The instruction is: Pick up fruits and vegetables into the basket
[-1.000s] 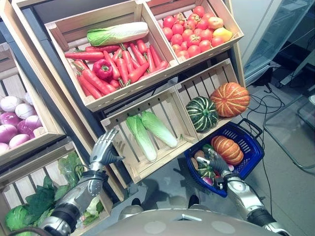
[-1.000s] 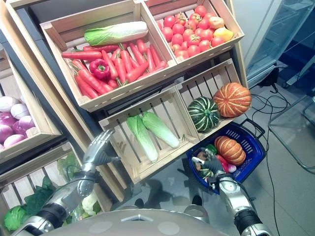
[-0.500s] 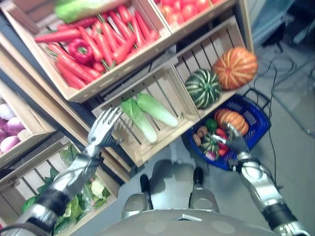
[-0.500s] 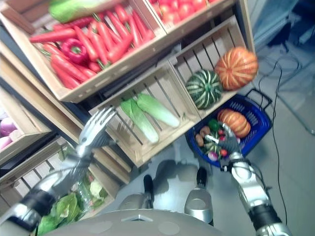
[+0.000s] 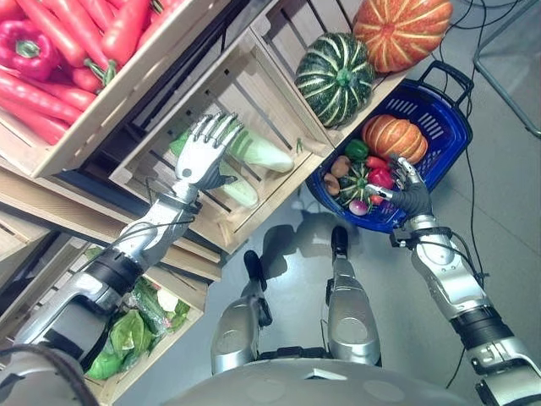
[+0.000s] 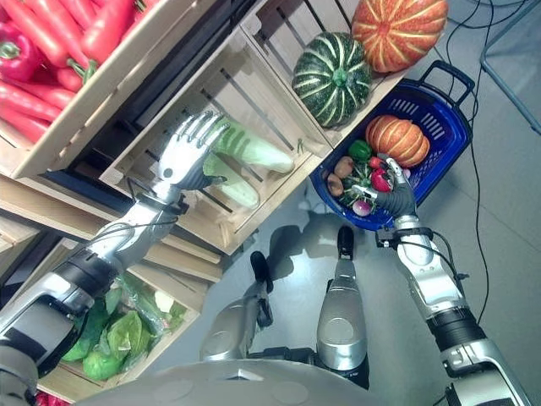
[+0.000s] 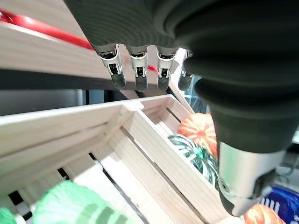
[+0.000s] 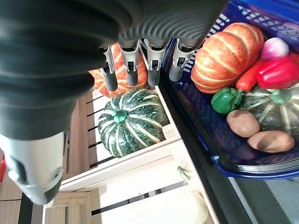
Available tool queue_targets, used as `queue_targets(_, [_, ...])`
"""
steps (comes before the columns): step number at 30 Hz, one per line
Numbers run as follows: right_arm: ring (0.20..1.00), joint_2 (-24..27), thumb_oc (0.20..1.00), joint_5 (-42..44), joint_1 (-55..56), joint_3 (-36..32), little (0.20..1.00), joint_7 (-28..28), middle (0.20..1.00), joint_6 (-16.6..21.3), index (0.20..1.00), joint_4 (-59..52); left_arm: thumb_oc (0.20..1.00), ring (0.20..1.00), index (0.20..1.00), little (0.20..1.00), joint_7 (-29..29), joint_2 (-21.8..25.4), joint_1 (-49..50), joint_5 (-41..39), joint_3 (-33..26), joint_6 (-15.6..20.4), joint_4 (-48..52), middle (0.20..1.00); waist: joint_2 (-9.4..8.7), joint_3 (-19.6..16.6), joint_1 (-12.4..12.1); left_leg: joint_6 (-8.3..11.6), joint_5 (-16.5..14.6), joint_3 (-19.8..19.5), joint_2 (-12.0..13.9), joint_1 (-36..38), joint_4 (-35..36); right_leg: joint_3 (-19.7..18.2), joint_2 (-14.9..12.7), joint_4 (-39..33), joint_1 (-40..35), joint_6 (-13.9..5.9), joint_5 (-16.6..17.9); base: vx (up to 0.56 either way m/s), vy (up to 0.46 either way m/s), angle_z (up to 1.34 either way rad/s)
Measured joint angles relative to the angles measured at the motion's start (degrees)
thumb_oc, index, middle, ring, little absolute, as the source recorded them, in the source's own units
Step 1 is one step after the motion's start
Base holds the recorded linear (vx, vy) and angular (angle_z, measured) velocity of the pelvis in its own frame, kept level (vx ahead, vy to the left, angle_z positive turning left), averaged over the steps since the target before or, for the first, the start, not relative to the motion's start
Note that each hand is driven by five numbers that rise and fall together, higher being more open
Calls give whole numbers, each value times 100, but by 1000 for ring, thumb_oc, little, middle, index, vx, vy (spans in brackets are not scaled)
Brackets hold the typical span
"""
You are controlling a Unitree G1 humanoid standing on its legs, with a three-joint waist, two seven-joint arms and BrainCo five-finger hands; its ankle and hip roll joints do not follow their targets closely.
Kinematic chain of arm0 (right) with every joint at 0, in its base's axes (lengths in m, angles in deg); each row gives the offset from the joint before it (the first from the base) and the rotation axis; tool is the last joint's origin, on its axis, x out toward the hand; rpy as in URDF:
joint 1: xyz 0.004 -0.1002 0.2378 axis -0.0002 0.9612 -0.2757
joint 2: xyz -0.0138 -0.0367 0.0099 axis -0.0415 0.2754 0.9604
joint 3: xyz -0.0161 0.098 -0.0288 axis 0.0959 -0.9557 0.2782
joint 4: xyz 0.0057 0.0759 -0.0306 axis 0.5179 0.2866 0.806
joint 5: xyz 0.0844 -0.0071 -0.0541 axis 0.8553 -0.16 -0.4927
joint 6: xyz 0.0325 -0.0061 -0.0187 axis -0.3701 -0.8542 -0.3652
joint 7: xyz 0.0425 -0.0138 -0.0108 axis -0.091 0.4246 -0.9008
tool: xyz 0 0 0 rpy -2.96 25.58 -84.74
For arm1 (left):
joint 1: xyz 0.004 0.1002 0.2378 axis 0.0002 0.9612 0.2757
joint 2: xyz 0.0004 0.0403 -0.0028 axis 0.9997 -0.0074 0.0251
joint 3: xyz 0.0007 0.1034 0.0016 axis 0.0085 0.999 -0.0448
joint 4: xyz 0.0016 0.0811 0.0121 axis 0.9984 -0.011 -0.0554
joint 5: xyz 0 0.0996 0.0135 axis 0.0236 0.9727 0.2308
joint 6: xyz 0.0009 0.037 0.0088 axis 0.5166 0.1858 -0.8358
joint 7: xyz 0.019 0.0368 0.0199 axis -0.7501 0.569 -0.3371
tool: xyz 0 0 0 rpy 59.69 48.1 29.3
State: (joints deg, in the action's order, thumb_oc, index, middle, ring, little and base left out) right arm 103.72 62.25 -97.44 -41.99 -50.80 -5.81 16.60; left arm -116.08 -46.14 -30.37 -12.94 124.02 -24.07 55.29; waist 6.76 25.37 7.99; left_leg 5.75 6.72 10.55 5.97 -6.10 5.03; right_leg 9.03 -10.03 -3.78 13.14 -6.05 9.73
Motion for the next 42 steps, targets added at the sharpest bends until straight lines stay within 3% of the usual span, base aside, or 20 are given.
queue_targets(5, [1000, -24, 1000, -9, -436, 209, 1000, 72, 1000, -38, 1000, -164, 1000, 1000, 1000, 1000, 271, -8, -609, 161, 254, -203, -131, 1000, -80, 182, 47, -1, 5, 73, -8, -252, -62, -107, -2, 212, 380, 3, -1, -54, -3, -11])
queue_targets(7, [1000, -58, 1000, -22, -705, 315, 1000, 75, 1000, -88, 1000, -249, 1000, 1000, 1000, 1000, 344, -35, -960, 219, 329, -324, -309, 1000, -149, 409, 47, 1, 7, 183, -24, -293, -90, -204, 10, 311, 531, 13, 5, -37, 38, -20])
queue_targets(13, [1000, -46, 1000, -175, -939, 406, 1000, 73, 1000, -279, 1000, -622, 1000, 1000, 1000, 1000, 533, -136, -1311, 227, 430, -559, -776, 1000, -153, 497, 180, 0, 6, 260, -34, -599, -177, -240, -9, 510, 954, 26, -3, -12, 30, -8])
queue_targets(26, [1000, -1, 1000, -268, -1298, 451, 1000, -54, 1000, -554, 1000, -919, 1000, 1000, 1000, 1000, 483, -305, -1836, 227, 429, -1212, -1699, 1000, -116, 520, 335, -74, 18, 487, -177, -1475, -506, -631, -149, 1194, 2190, 52, -92, 22, 35, -7])
queue_targets(42, [1000, -11, 1000, -490, -1591, 481, 1000, 117, 1000, -556, 1000, -921, 1000, 1000, 1000, 1000, 693, -864, -2475, 286, 429, -1948, -3198, 1000, -99, 528, 547, -27, -30, 623, -151, -2260, -975, -968, -135, 2145, 3356, 186, -401, 35, -6, -3])
